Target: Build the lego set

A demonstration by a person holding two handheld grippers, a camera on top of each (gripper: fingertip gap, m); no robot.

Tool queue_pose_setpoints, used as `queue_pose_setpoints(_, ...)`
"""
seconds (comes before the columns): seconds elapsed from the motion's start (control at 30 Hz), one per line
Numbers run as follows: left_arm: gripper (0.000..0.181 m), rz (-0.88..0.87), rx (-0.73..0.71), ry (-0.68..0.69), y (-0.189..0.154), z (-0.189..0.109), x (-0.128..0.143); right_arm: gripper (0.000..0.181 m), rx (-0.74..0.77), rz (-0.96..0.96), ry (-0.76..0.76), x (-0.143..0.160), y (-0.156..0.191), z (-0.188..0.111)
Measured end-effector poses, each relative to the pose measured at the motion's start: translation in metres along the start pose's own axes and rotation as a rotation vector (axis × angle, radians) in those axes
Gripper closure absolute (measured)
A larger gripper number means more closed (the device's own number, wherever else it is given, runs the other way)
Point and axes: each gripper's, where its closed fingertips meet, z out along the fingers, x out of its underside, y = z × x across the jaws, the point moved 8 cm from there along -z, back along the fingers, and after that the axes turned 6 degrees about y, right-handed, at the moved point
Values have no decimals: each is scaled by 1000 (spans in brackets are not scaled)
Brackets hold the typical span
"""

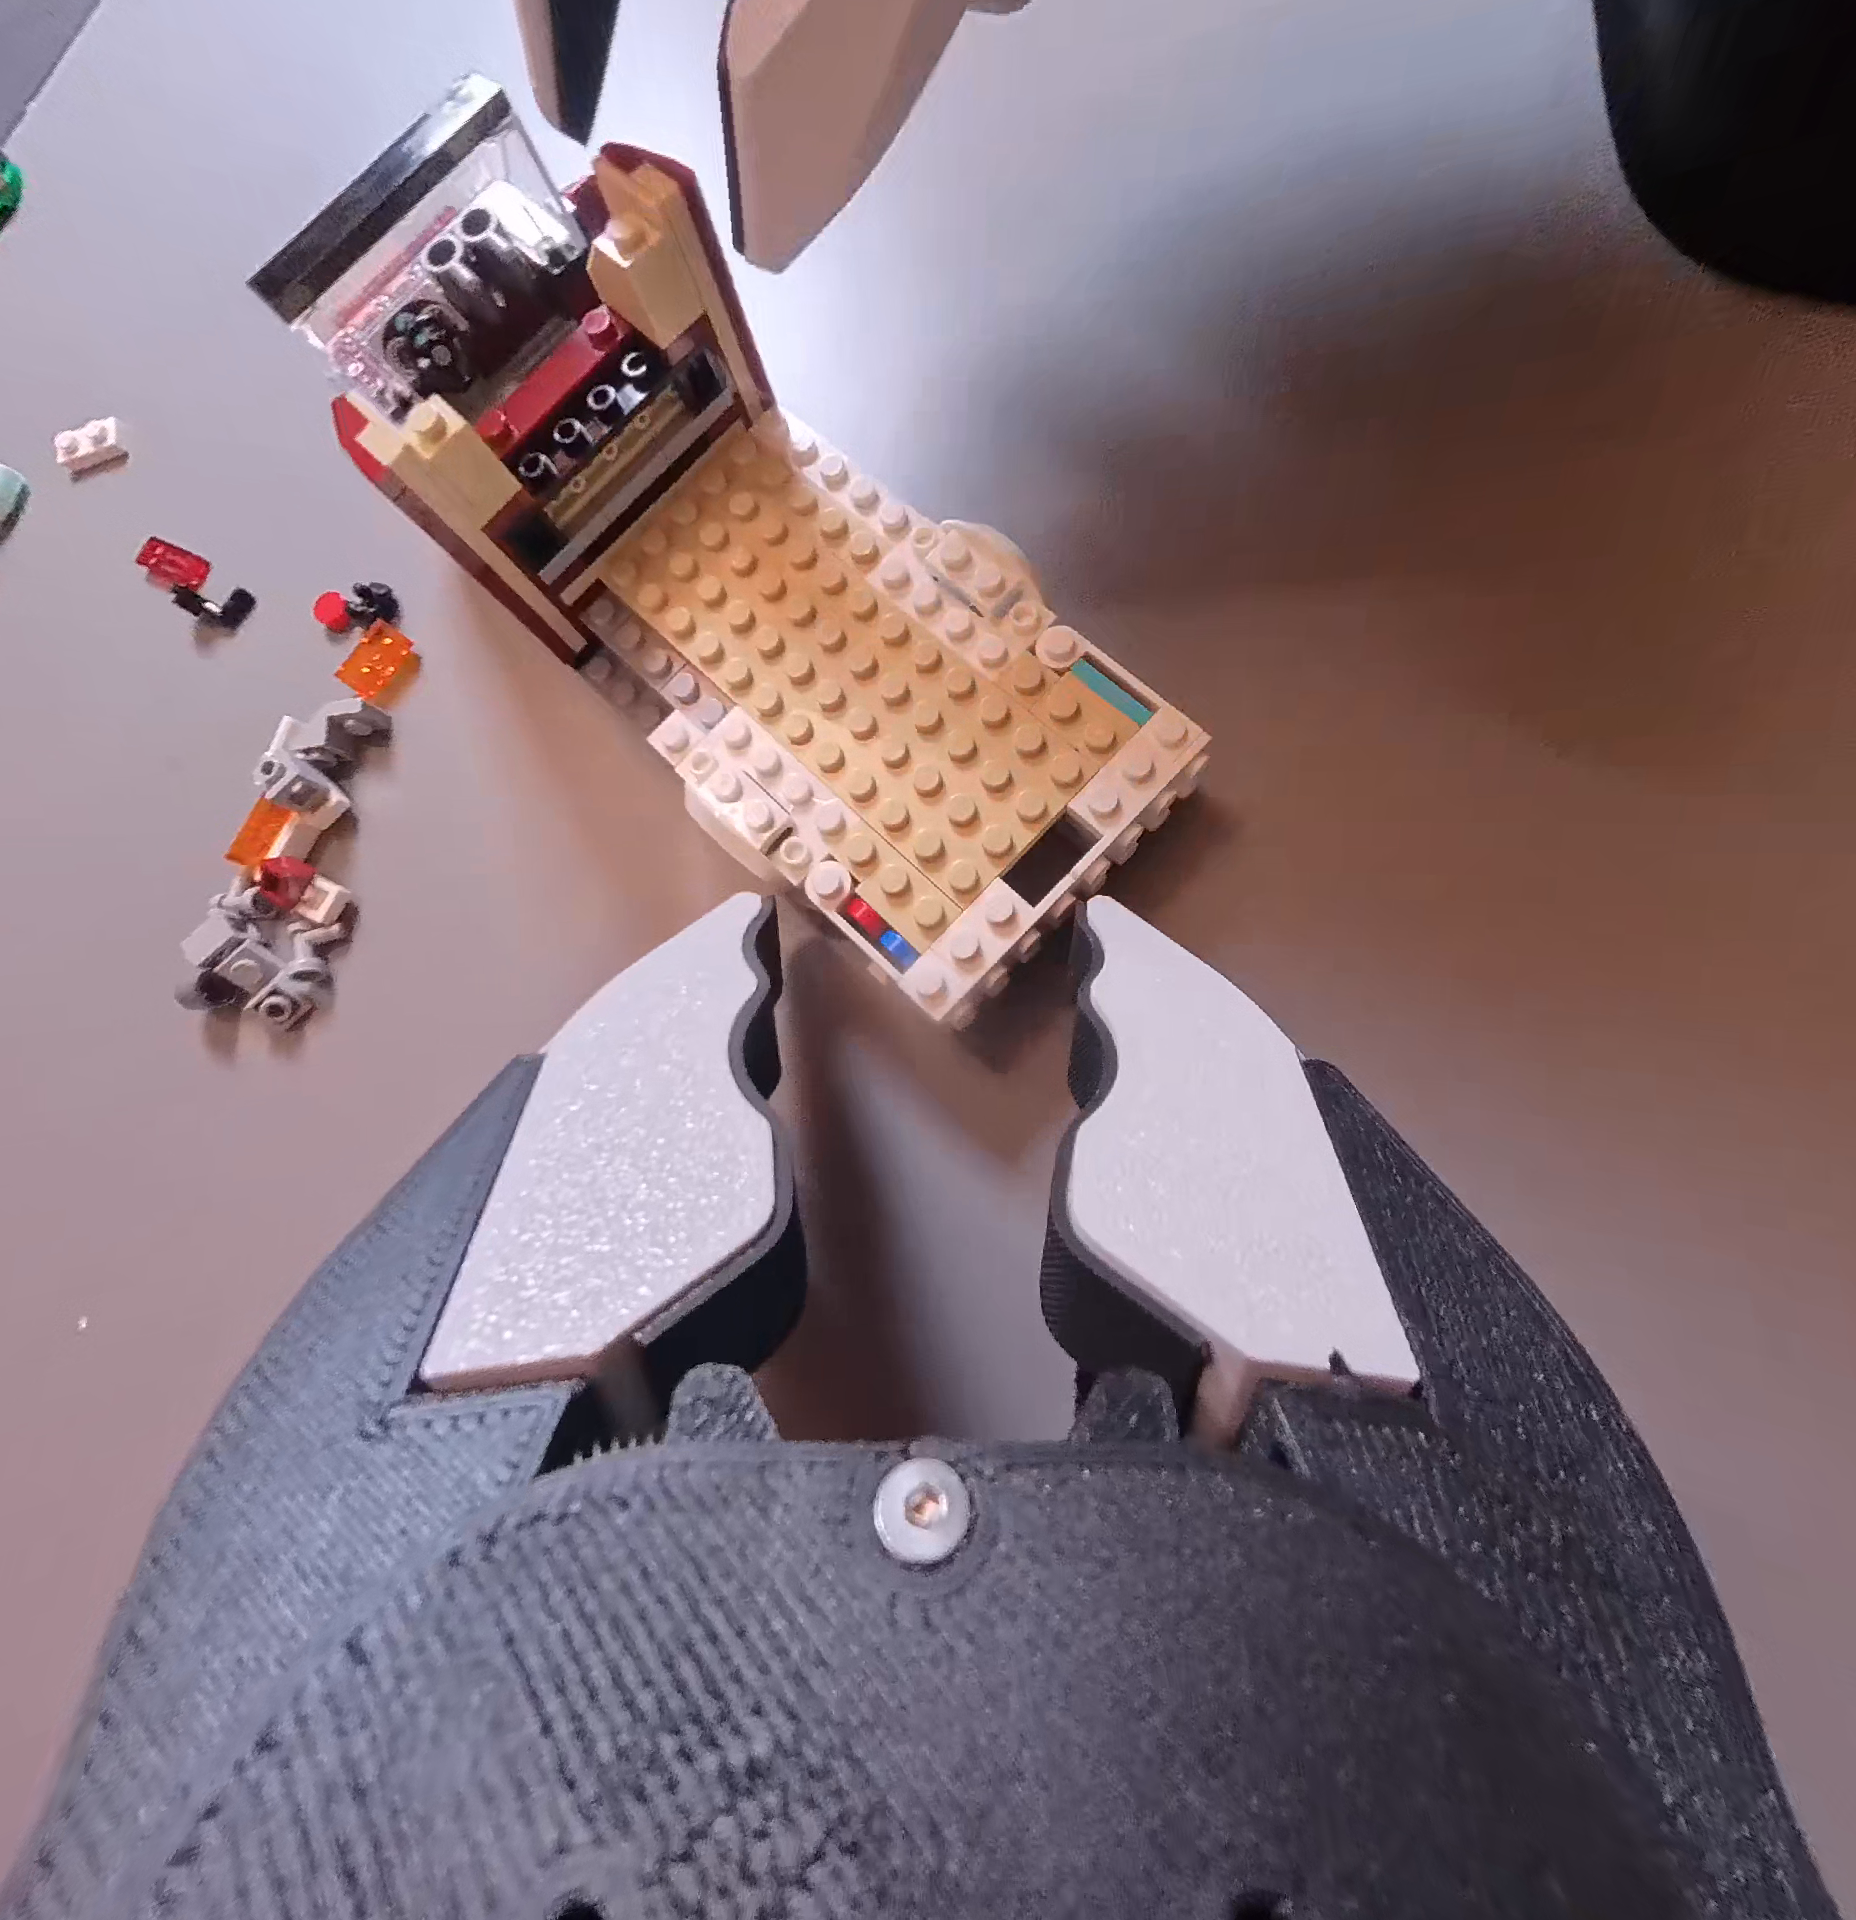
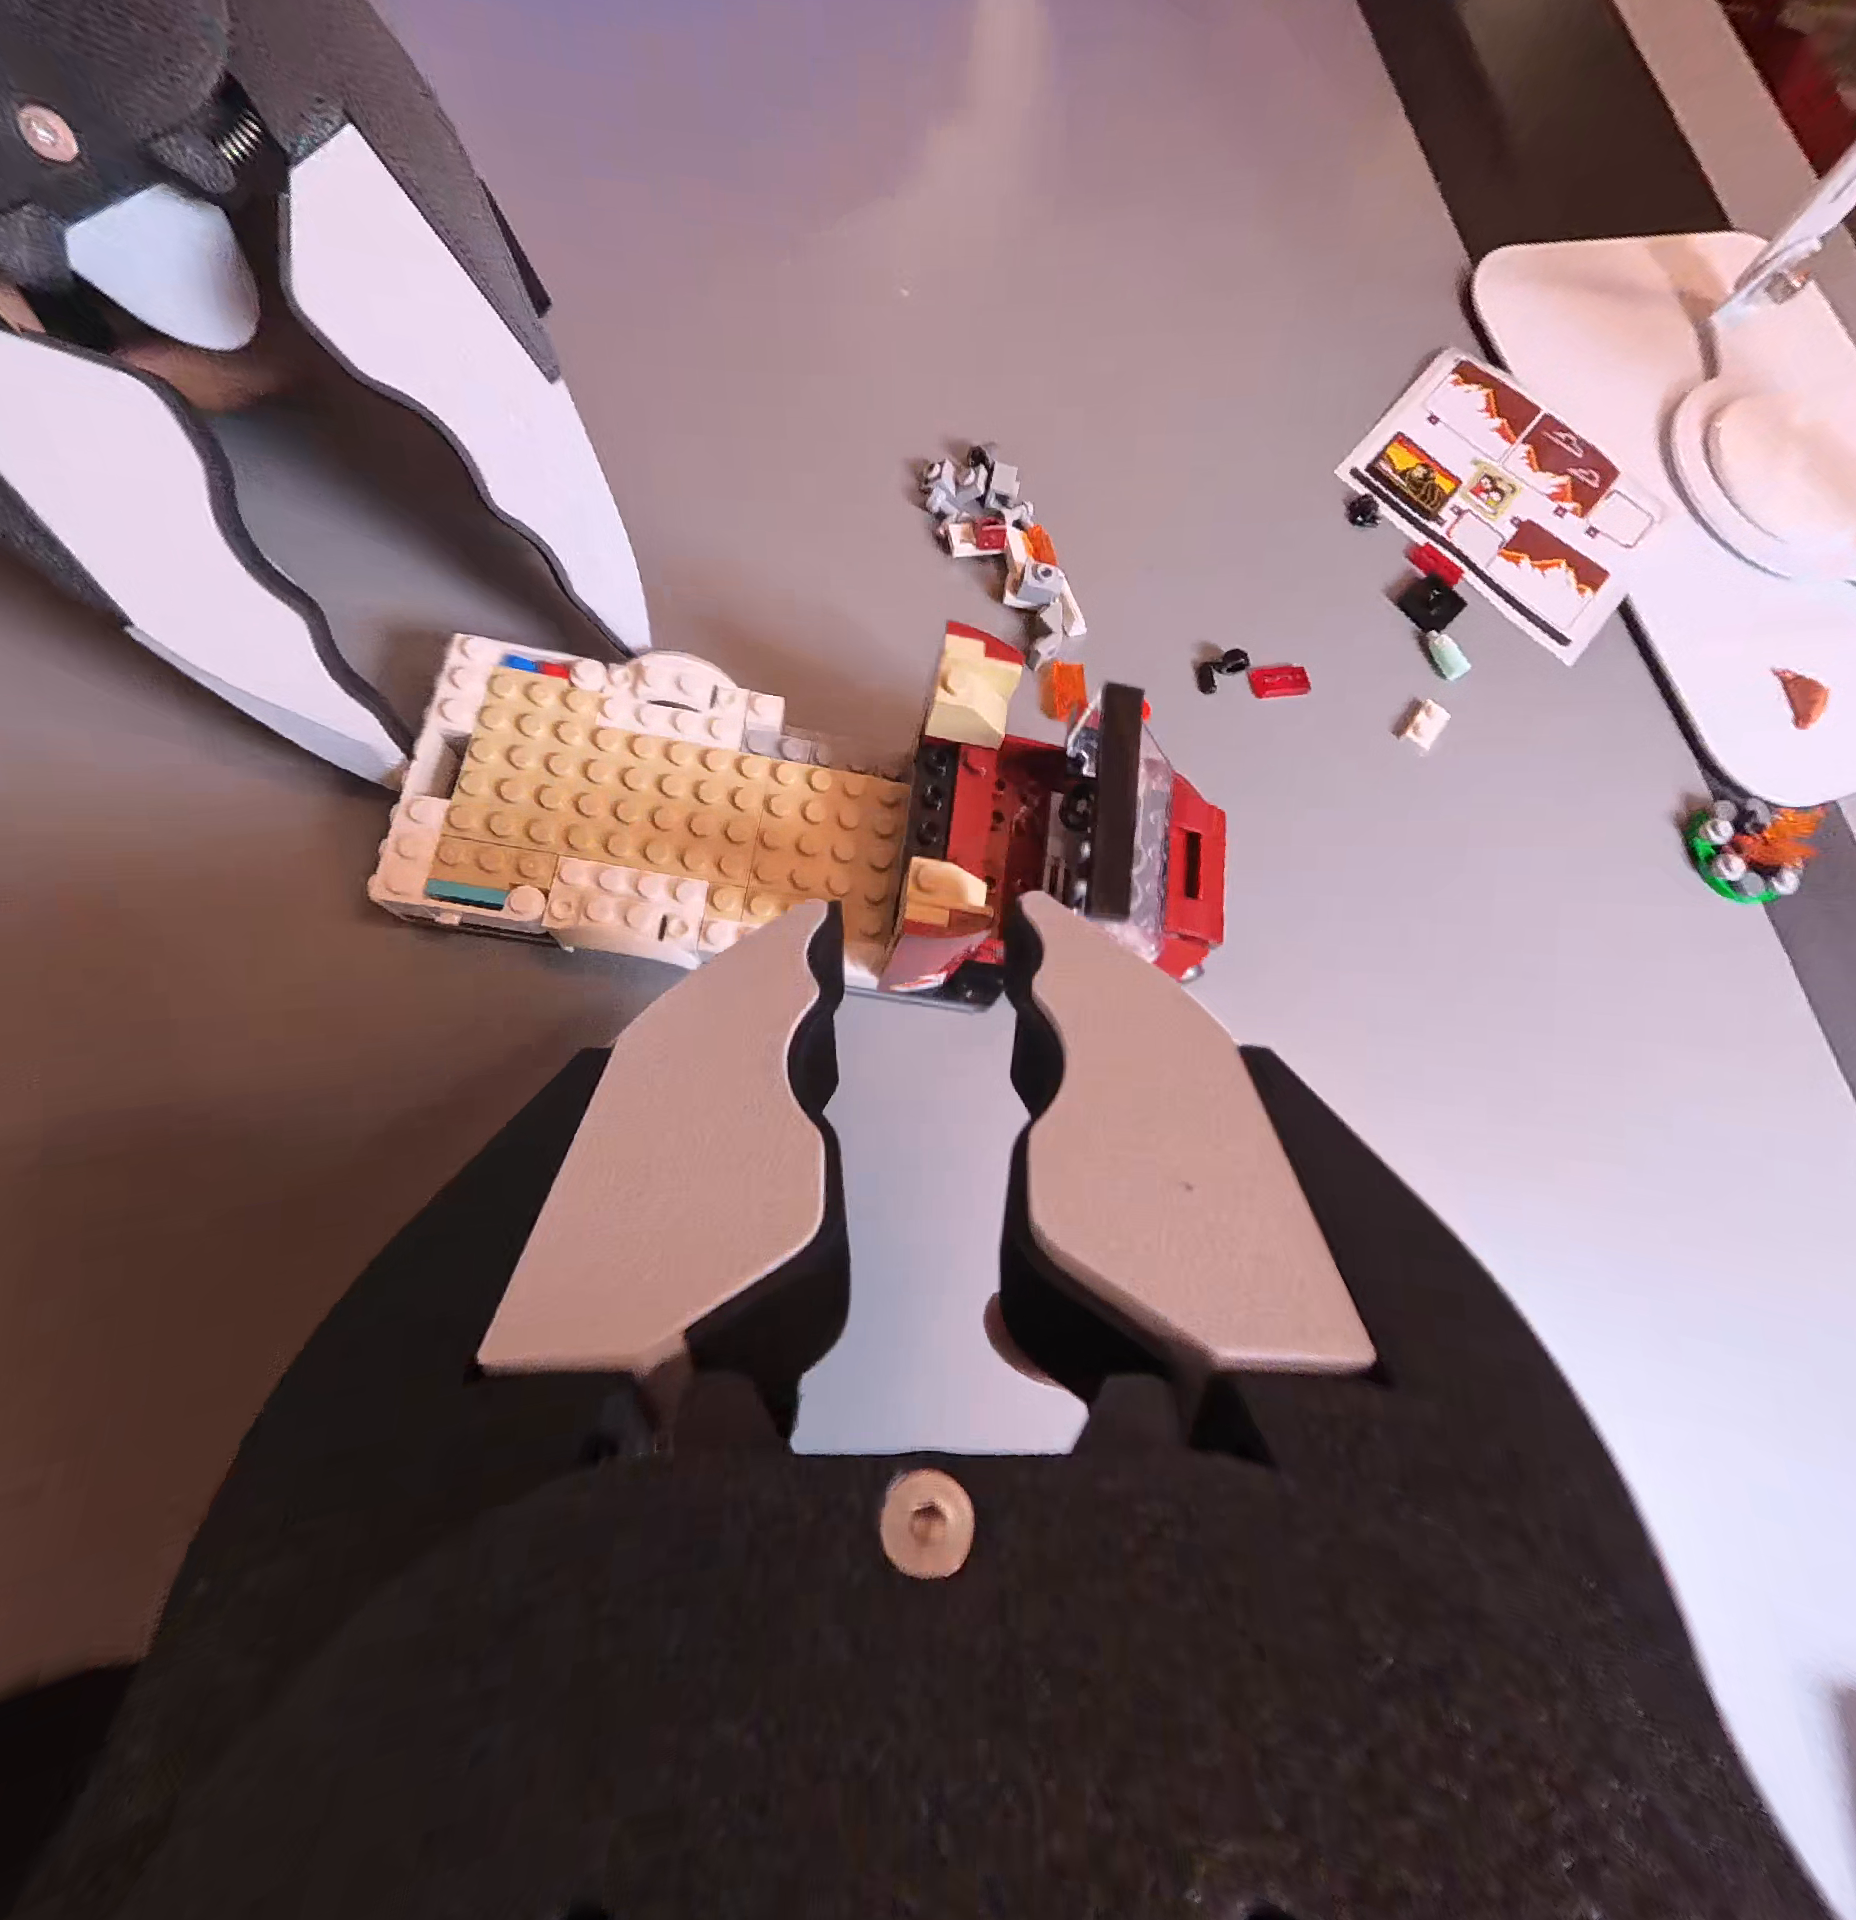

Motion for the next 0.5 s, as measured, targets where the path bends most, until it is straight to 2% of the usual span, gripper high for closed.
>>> queue_pose_setpoints(0.1,127,-7,-25,0,1,-2,2,153,22,-6,-2,-2,-2,9)
queue_pose_setpoints(0.33,105,-38,-52,15,-1,-2,1,162,47,50,8,-2,-3,23)
queue_pose_setpoints(0.5,104,-14,-7,17,2,0,-2,163,17,92,24,-4,-4,24)
